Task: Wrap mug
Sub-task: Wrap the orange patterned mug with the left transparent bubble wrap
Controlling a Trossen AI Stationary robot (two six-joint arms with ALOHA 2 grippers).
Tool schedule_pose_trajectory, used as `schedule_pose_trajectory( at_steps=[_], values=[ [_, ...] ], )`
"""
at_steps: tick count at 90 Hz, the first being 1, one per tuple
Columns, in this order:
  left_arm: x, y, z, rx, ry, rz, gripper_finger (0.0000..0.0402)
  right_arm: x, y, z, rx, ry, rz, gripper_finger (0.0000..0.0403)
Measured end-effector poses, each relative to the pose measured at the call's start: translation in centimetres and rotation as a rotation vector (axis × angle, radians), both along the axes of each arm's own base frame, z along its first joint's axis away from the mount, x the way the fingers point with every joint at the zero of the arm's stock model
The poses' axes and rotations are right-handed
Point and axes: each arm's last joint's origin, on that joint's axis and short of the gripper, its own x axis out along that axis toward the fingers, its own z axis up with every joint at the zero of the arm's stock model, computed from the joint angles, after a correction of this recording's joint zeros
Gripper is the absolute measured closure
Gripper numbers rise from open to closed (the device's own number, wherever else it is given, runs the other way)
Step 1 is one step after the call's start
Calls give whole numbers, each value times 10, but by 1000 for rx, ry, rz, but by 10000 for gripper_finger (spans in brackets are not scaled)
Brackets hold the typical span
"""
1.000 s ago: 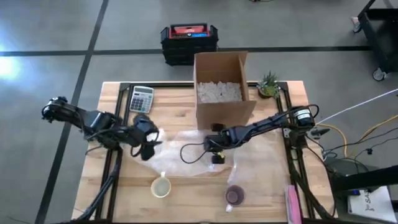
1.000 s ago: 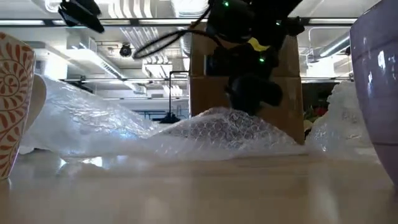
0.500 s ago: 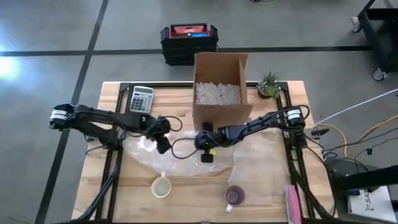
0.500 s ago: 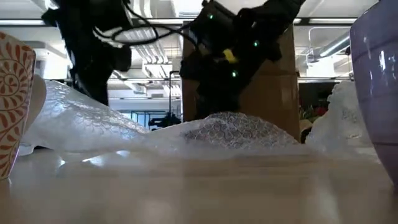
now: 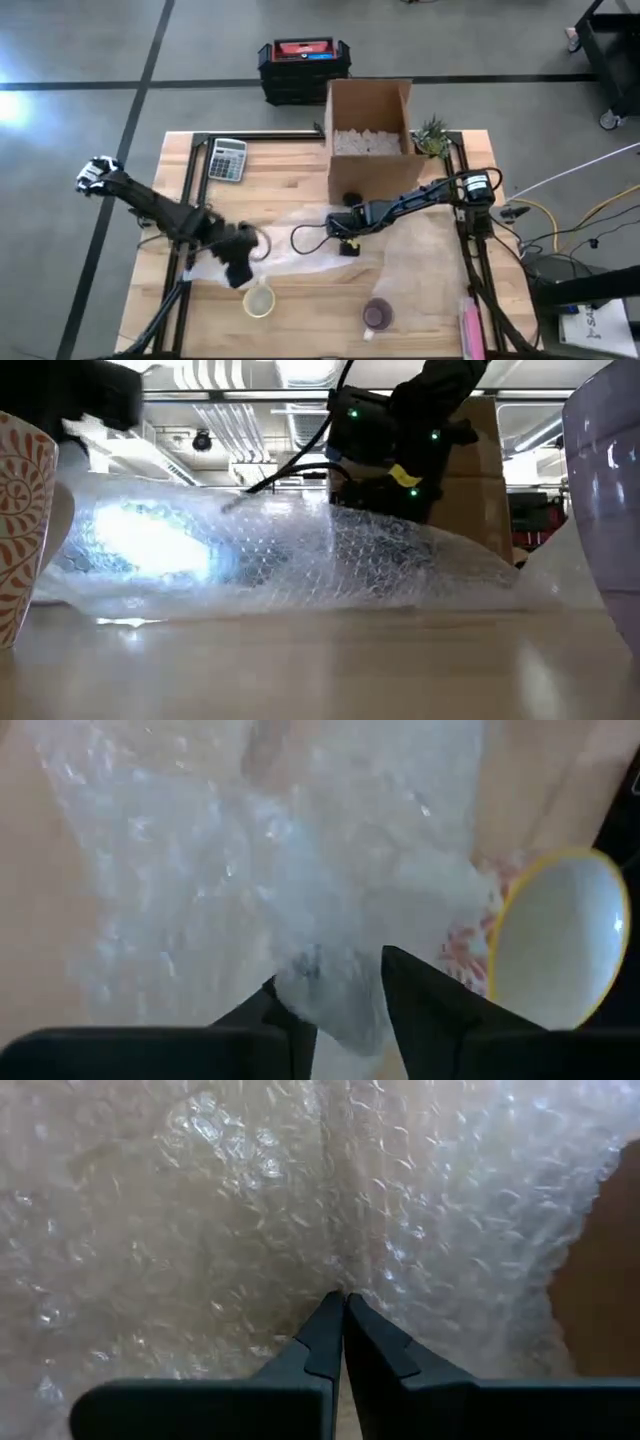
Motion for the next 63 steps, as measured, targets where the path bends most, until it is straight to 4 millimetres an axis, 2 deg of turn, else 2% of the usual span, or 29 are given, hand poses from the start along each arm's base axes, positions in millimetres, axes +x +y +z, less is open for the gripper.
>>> schedule_pose_trajectory(
  at_steps=[15,28,37,63],
  values=[
    [-9,-20,2,18,-61,15,326,-1,0,4,-6,-13,-17,403],
    [-8,-38,6,-52,-143,-2,323,-1,-1,8,-11,-38,-29,403],
    [-9,-43,9,-80,-159,-3,322,2,-1,10,-8,-78,-32,403],
    [-12,-46,54,-170,-195,6,326,7,-1,20,-3,-156,-33,403]
  ],
)
